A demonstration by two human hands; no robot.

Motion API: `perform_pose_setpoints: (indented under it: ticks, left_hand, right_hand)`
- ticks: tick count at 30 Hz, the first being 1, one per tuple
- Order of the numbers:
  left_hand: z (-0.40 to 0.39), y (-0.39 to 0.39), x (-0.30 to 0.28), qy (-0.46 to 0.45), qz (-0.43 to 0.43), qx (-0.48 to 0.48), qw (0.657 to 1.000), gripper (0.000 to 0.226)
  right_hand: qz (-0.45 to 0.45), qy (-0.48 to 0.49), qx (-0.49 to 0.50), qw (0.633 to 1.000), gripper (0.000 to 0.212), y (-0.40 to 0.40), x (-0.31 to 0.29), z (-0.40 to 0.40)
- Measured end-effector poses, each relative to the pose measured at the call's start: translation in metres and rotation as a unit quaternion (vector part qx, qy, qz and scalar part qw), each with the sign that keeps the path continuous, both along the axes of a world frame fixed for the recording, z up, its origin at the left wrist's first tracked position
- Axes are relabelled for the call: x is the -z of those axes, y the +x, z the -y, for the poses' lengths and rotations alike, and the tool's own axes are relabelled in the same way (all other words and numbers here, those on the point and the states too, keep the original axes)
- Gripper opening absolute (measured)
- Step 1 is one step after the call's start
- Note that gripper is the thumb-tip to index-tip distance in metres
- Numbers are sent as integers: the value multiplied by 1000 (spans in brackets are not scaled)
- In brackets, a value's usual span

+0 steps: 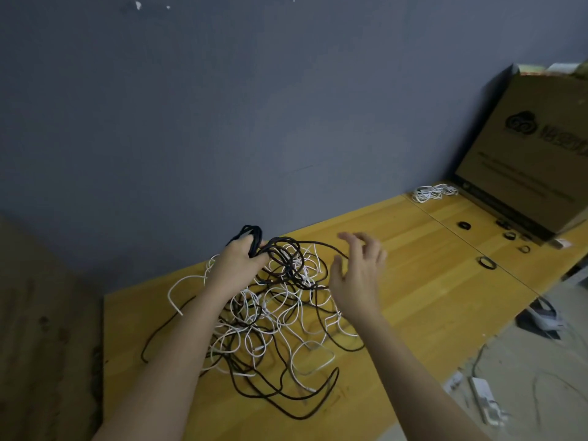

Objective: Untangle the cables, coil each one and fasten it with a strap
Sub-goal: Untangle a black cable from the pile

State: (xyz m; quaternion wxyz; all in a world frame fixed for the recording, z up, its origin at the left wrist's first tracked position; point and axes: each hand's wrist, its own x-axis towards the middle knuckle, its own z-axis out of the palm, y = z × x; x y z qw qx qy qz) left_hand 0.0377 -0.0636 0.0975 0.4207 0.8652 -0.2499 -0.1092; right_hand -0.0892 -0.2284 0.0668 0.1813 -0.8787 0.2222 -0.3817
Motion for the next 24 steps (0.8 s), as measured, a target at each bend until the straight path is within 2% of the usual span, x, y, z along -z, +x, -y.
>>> perform_pose_setpoints:
  ticks: [1, 2, 5, 7, 8, 9, 11, 12, 13, 15, 17, 21, 24]
  left_hand:
    - [2, -3, -2, -7, -4, 6, 1000, 11]
    - [5, -7, -4, -18, -8, 10, 1000, 11]
    - [10, -15, -11, -59, -30, 6, 998, 8]
    - [11, -17, -14, -83, -48, 2, 995, 8]
    - [10, -17, -15, -90, -55, 7, 994, 9]
    - [10, -18, -17, -92, -59, 13, 994, 8]
    - [10, -18, -20, -94, -61, 19, 993, 7]
    - [10, -17, -21, -95, -60, 21, 993, 9]
    - [10, -17, -22, -93, -60, 27, 994, 11]
    - [11, -16, -21, -81, -66, 45, 994, 14]
    - [12, -14, -17, -64, -72, 48, 994, 19]
    - [10, -5, 0, -25, -72, 12, 997, 25]
    - [10, 2, 17, 26, -84, -32, 996, 18]
  right_hand:
    - [-1, 1, -33, 999, 23, 2, -3, -9]
    - [-27, 44, -66, 997, 24, 4, -8, -17]
    - [-121, 250, -124, 953, 36, 9, -19, -27]
    - [-98, 343, -150, 922, 38, 13, -20, -26]
    - [-83, 356, -149, 919, 40, 13, -20, -27]
    - [-69, 317, -133, 936, 40, 13, -21, -27]
    - [-40, 121, -75, 989, 38, 14, -19, -24]
    - [-28, 38, -56, 997, 37, 15, -18, -20]
    - [-37, 5, -53, 998, 36, 18, -20, -15]
    - [-94, 33, -83, 992, 32, 25, -23, -1]
    - [-121, 117, -121, 978, 23, 25, -25, 9]
    - [-80, 249, -158, 952, 17, 16, -26, 15]
    - [-54, 359, -187, 913, 18, 11, -21, 10]
